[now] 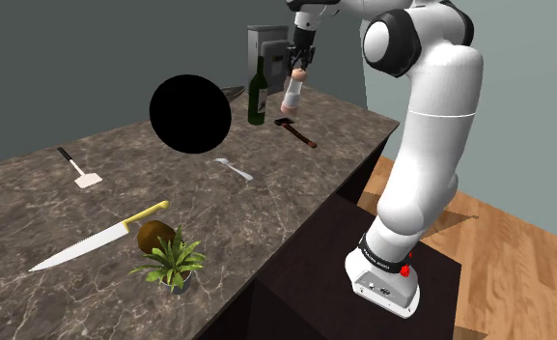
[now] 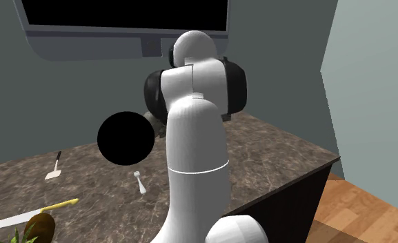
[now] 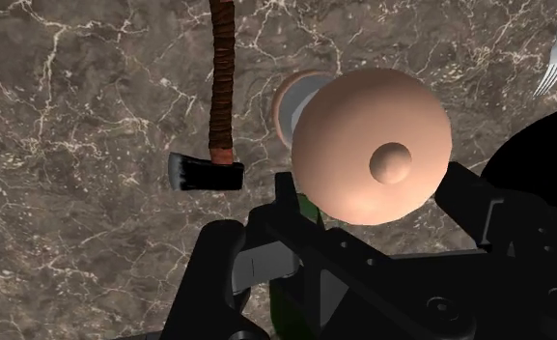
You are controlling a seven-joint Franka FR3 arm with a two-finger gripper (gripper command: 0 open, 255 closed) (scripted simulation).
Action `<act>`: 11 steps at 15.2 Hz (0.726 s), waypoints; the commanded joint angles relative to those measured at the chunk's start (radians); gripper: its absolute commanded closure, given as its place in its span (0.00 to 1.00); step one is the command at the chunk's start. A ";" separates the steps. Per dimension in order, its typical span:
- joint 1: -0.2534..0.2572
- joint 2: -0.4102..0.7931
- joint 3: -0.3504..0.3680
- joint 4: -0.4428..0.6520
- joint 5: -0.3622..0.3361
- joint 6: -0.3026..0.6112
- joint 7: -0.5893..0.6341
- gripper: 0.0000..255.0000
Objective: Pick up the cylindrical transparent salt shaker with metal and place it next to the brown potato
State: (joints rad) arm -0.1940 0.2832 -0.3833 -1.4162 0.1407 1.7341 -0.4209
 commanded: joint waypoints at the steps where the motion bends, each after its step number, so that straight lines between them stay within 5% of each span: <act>1: 0.042 -0.058 0.011 -0.078 -0.026 0.027 0.049 1.00; 11: 0.189 -0.312 0.106 -0.386 -0.131 0.104 0.294 1.00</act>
State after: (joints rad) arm -0.0174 -0.0101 -0.2894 -1.7736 0.0170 1.8265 -0.1531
